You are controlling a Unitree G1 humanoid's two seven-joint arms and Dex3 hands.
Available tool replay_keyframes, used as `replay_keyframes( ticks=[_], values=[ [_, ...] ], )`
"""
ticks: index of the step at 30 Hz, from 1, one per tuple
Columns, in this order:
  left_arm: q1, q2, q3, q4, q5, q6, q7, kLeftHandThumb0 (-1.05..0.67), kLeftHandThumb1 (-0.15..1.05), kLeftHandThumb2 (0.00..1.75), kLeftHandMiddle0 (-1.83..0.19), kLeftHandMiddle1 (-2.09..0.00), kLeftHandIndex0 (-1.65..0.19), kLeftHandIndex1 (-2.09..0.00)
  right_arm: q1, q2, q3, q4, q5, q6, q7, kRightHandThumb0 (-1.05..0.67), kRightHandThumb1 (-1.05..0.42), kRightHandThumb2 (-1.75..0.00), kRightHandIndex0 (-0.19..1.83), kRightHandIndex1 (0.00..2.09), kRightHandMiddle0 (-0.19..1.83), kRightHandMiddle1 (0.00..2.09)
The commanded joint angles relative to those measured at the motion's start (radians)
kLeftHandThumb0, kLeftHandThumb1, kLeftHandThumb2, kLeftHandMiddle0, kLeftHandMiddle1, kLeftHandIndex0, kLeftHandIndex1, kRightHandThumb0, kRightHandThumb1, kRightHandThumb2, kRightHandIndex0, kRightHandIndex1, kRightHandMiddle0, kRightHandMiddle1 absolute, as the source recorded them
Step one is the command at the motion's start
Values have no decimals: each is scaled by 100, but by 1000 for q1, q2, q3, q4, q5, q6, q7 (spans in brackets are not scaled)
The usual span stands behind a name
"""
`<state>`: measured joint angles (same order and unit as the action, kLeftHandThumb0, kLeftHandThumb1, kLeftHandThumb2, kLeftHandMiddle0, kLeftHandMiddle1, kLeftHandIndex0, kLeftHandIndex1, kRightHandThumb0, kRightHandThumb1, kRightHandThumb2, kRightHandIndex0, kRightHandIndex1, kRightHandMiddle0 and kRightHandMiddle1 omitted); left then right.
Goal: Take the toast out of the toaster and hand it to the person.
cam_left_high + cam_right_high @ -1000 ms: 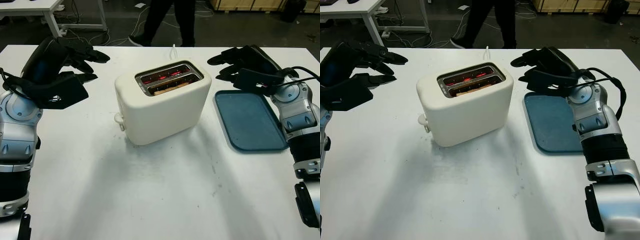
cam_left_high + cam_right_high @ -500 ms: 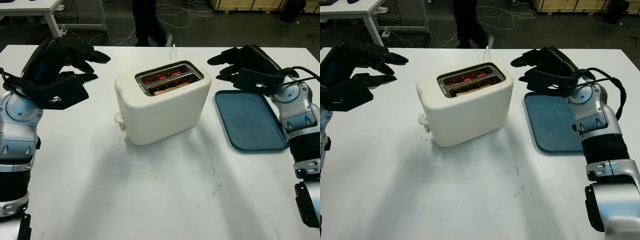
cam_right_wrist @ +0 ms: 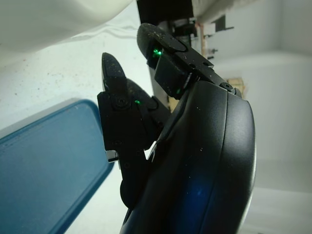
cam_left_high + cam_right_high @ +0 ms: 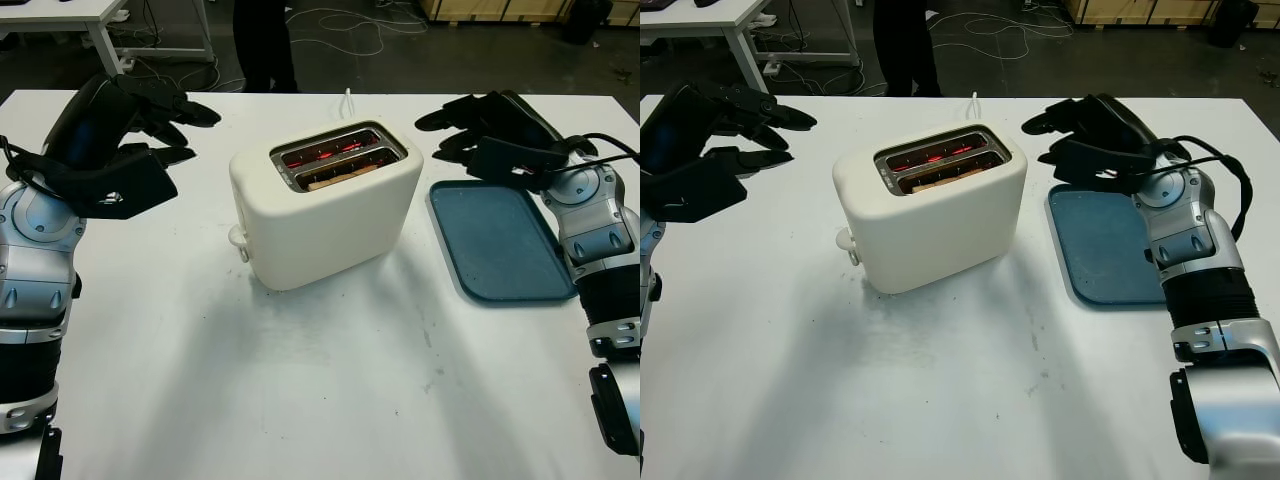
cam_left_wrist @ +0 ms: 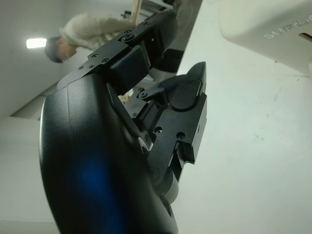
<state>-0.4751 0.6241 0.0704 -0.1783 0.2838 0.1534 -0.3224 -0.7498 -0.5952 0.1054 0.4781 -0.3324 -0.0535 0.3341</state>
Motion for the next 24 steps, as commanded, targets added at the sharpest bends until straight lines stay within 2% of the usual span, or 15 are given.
replay_keyframes(
  ticks=[1, 15, 18, 24],
  values=[
    [-4, -2, 3, -5, 5, 12, 7, 3, 83, 0, -88, -67, -107, -2, -12, 3, -1, -2, 9, -9, 5, -21, -92, -9, 93, 0, 81, 0],
    [0, -2, 1, -18, 7, 33, 5, 3, 84, 0, -86, -64, -105, -1, -13, 3, -8, 18, 13, -35, -11, -24, -91, -7, 93, 0, 81, 0],
    [0, -2, 5, -10, 0, 14, 9, 3, 83, 0, -87, -64, -106, -1, -37, 4, -31, 22, 33, -59, -20, -17, -87, -2, 92, 0, 80, 0],
    [-1, 0, 3, -6, 4, 14, 8, 4, 83, 0, -89, -65, -107, -2, -119, -17, -77, -14, 50, -127, -44, -29, -72, 0, 93, 2, 84, 2]
  ],
)
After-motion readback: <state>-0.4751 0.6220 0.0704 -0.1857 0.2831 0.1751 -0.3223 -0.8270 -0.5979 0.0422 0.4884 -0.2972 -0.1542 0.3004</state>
